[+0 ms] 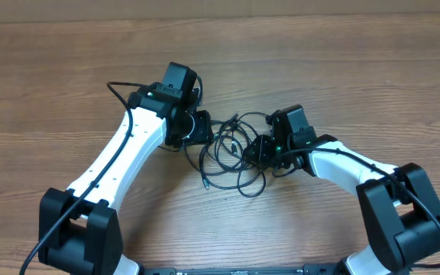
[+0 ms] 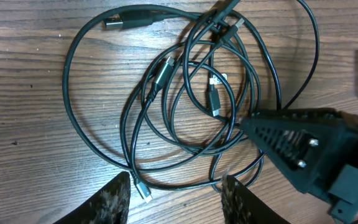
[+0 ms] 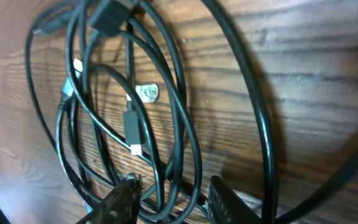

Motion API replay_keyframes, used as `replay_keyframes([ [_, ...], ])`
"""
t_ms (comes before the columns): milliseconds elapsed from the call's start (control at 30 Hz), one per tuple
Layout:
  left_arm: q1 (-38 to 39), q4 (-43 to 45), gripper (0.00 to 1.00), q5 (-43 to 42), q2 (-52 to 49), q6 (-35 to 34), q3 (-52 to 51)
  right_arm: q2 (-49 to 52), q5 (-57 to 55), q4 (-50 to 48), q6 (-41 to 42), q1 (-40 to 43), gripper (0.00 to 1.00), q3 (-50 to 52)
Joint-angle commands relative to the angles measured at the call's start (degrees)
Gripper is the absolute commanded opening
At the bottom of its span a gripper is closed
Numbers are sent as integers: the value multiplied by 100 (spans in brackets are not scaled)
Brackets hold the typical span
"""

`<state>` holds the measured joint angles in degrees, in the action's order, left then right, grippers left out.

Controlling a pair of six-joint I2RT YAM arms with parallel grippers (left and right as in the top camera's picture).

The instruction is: Untangle cables

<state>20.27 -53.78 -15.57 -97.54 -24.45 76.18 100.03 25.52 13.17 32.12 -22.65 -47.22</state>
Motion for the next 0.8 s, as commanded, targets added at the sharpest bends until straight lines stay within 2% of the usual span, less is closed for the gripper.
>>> replay_keyframes([
  [0, 2, 0, 48, 55, -61, -39, 4, 195, 22, -2, 413, -109, 25, -111],
  [233, 2, -31, 48, 55, -61, -39, 4, 195, 24, -28, 413, -109, 4, -114],
  [500, 2, -39, 49, 50, -61, -39, 4, 136, 693, -153, 341, -92, 4, -188],
  [767, 2, -146, 49, 52, -61, -39, 4, -680, 1110, -155, 55, -74, 4, -754],
])
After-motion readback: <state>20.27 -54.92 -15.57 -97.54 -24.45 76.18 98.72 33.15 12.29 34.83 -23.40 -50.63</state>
